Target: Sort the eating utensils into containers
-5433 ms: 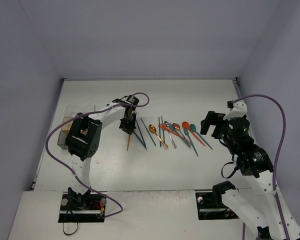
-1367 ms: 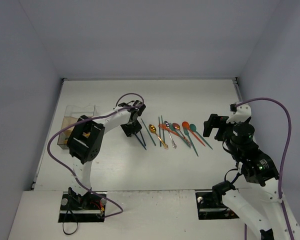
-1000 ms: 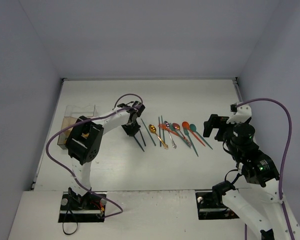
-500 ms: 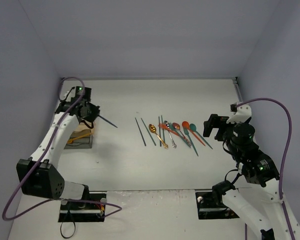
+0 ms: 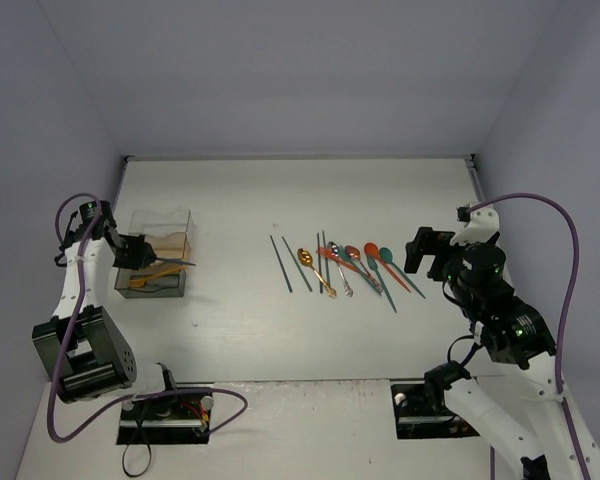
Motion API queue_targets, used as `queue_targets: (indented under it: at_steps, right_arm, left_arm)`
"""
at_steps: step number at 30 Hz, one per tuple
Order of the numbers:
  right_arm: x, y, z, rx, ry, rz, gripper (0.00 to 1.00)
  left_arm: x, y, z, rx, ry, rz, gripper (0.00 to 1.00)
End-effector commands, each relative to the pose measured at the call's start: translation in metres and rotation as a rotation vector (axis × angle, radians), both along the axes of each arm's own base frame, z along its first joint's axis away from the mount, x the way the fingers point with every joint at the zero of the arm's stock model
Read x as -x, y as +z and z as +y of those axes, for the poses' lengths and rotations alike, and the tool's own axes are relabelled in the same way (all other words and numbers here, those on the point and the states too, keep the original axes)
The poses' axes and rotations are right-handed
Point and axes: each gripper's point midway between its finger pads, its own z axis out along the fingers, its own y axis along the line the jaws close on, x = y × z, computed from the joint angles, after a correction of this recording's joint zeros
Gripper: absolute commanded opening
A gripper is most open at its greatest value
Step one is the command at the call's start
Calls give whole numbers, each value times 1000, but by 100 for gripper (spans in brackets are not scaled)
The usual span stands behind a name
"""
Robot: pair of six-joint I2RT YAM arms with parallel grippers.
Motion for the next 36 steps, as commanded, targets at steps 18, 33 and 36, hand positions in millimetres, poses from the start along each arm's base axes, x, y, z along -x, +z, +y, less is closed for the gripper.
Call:
queue_targets:
  at_steps: [18,33,36]
  right_arm:
    - [-7,17,1,-26,-21,-60,100]
    - [-12,12,3,-16,-21,-37,100]
    - [-18,4,4,-4,-31,-7,100]
  left_arm:
    - [3,-27,30,110,79,-17,10]
    - [0,2,33,59,36,-82,47]
    - [1,23,29,9,-19,-128,60]
